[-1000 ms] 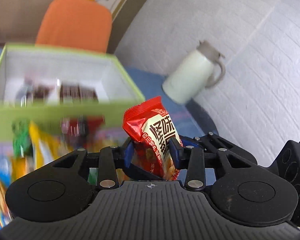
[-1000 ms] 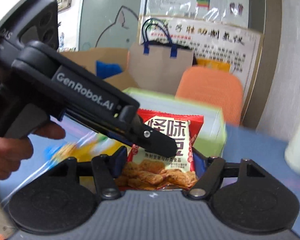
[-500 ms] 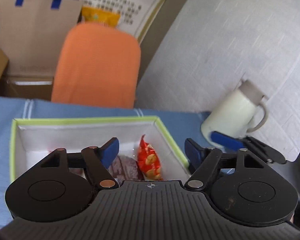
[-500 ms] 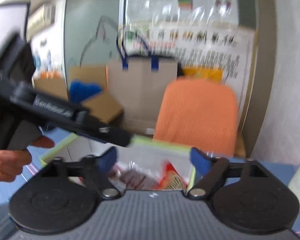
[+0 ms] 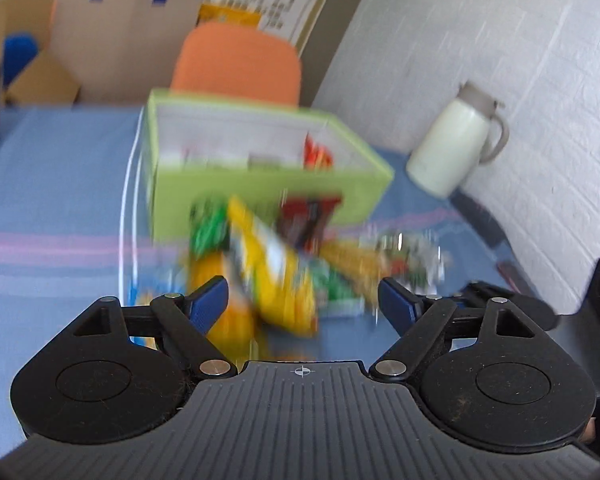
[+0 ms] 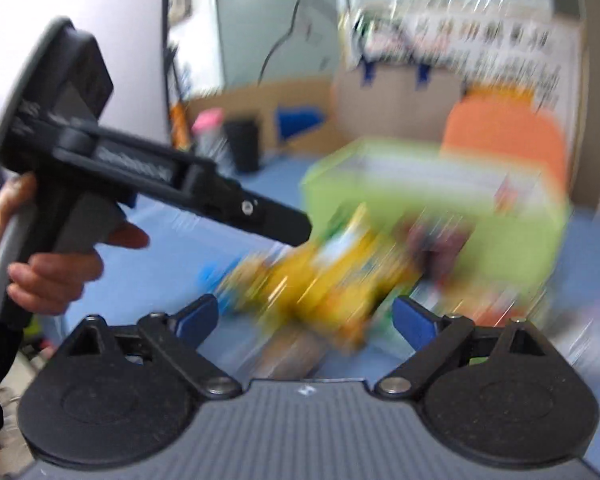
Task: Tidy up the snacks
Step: 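Grasp the small clear sesame snack pack with the left gripper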
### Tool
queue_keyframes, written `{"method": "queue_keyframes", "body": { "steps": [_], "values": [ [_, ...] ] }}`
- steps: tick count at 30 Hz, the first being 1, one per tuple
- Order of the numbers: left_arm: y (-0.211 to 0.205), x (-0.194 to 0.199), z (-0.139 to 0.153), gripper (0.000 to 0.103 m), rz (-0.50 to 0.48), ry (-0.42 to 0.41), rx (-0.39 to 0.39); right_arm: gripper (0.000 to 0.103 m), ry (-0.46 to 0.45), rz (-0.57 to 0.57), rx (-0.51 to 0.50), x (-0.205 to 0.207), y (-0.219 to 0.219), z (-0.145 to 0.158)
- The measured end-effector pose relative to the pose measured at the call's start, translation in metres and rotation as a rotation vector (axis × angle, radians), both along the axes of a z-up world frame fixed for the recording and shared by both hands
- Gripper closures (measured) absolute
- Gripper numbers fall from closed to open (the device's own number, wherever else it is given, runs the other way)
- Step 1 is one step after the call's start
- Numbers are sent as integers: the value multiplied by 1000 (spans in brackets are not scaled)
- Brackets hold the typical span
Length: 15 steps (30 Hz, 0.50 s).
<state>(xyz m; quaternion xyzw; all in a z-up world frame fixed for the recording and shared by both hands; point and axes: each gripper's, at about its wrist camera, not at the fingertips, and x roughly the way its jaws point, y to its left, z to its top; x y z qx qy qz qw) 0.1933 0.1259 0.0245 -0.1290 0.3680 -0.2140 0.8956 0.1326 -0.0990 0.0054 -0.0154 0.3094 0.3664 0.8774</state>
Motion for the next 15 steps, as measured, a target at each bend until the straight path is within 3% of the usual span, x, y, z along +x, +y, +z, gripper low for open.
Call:
{"method": "queue_keyframes", "body": {
  "steps": [4,7,9,12,15],
  "values": [
    [6,-19,-34,50,-5,112,-61,10,37,-18,-47,-3,22,-25],
    [1,-12,-47,58,-30,140,-60,10,27,-17,-69,4,36,-31],
    [-6,-6,-53,73,-63,159,-71,12,14,-13,-95,2,42,-30],
    [-15,-7,-57,83,-80,171,-71,13,-3,-14,-109,-6,42,-30],
    [-23,-22,-59,85,-126,174,-75,12,-1,-21,-116,-22,27,-28]
  ]
}}
